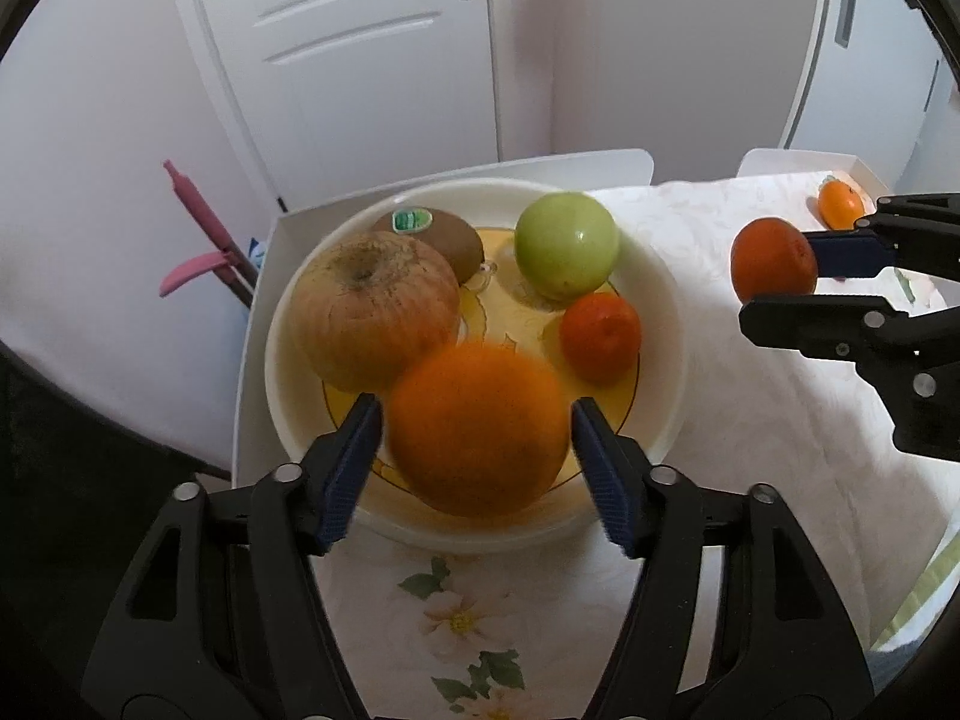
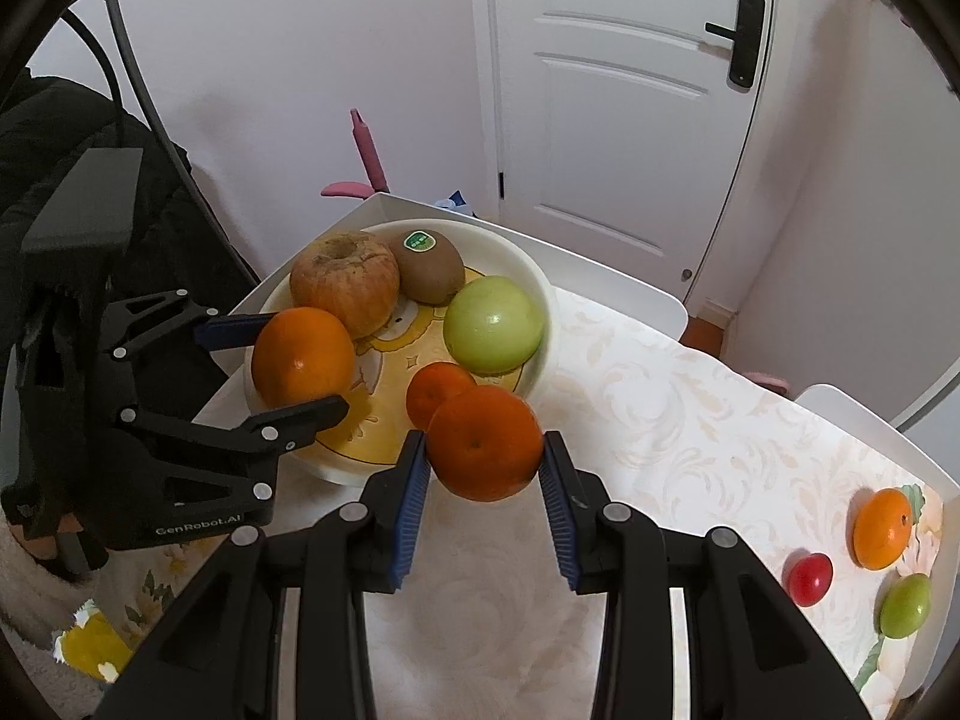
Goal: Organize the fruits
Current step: 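Release the orange and tangerine into the bowl, opening both tools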
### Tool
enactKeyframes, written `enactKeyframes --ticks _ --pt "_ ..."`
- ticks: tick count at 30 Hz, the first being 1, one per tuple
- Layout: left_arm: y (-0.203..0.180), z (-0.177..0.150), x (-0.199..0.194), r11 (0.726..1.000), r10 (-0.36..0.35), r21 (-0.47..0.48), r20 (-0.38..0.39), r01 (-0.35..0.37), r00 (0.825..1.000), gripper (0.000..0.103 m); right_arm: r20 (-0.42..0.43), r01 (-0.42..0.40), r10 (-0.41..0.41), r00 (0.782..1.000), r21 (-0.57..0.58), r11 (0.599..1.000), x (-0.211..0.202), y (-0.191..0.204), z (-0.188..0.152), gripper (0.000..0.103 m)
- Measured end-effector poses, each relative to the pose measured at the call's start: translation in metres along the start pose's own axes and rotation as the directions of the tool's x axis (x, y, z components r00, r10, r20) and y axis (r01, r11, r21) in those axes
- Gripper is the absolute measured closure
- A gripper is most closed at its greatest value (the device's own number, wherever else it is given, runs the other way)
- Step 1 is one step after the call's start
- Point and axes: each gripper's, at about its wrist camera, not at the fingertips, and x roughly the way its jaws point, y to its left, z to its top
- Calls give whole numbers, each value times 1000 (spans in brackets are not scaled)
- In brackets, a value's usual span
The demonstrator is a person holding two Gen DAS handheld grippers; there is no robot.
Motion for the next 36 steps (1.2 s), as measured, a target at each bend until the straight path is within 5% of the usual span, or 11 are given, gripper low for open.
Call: enactKeyframes --ticks 1,2,20,36 --pt "1 0 -4 1000 9 -4 12 -9 1000 2 2 3 -3 1000 3 1000 0 0 0 69" --pt "3 1 -8 1000 15 -10 24 -15 1000 0 3 5 -5 1000 6 1000 -1 0 0 69" --pt "22 -13 -61 994 56 -98 42 -52 998 0 6 -66 67 998 -45 997 -13 10 15 69" --pt "29 -28 -58 993 45 -110 9 -44 999 0 -65 -146 141 988 -88 985 36 32 9 69"
